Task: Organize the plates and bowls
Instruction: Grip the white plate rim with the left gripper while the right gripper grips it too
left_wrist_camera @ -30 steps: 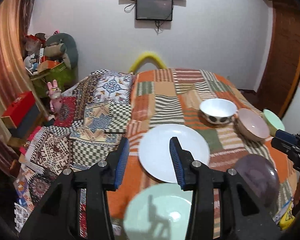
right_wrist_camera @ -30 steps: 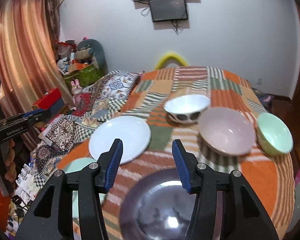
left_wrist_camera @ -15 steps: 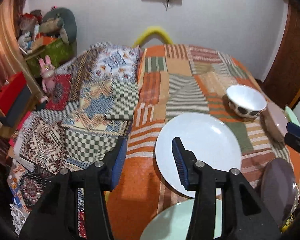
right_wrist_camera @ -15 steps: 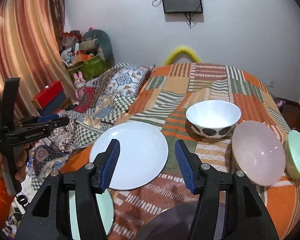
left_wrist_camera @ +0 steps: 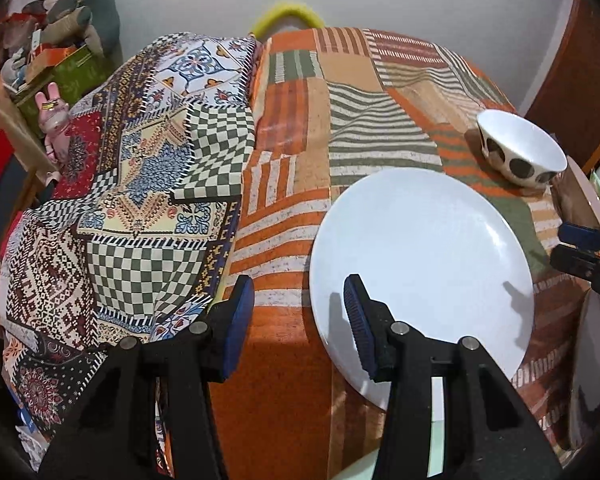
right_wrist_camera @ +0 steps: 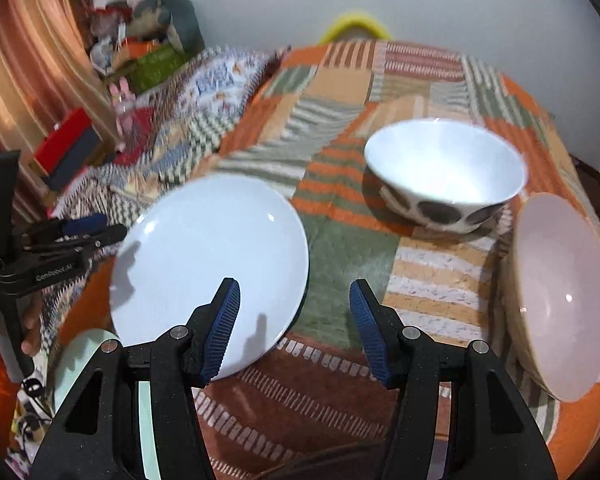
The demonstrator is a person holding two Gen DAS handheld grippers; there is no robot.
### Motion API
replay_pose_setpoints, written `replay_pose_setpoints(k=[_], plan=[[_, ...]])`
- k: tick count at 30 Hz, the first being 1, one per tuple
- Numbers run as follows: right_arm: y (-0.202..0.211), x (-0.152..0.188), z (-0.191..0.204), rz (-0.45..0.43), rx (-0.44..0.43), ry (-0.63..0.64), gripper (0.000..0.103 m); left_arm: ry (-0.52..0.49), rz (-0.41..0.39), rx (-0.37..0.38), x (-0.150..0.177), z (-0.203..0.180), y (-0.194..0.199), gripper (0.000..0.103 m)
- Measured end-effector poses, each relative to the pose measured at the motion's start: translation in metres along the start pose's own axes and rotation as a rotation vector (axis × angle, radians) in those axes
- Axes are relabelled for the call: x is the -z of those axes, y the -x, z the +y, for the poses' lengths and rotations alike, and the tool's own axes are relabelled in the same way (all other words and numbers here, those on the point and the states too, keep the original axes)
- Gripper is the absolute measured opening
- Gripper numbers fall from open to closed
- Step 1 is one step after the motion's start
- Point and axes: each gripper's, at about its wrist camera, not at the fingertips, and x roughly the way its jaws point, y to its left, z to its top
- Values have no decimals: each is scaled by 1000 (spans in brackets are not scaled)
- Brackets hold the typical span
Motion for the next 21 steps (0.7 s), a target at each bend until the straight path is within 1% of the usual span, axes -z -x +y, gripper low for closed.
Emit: replay_pose_setpoints(k=[3, 5, 8, 10, 12, 13, 15, 19, 21], plan=[[-8, -3, 1, 25, -7, 17, 52, 11, 17, 14, 1, 3, -7, 46], [-13, -5, 4, 45, -1, 37, 40, 19, 22, 0, 1, 6, -12, 46], [-25, -7, 4, 90, -15, 42, 32, 32, 32, 14, 2, 8, -18, 46], [-33, -8, 3, 120, -29, 26, 26, 32, 30, 25, 2, 8, -18, 43], [-38, -8, 0, 132, -26, 12, 24, 30, 33, 41, 2, 7, -19, 37], [-40, -8, -1, 143, -33, 6, 24, 28, 38, 53, 2, 6, -20, 36], [-46, -7, -4, 171, -56, -16, 23, 27, 47, 80, 2, 4, -22, 30], [-47, -7, -1, 175, -52, -4, 23, 37, 44, 88, 3, 1, -24, 28], [-45, -6, -3, 171, -55, -6, 22, 47, 54, 108, 4, 0, -26, 26]])
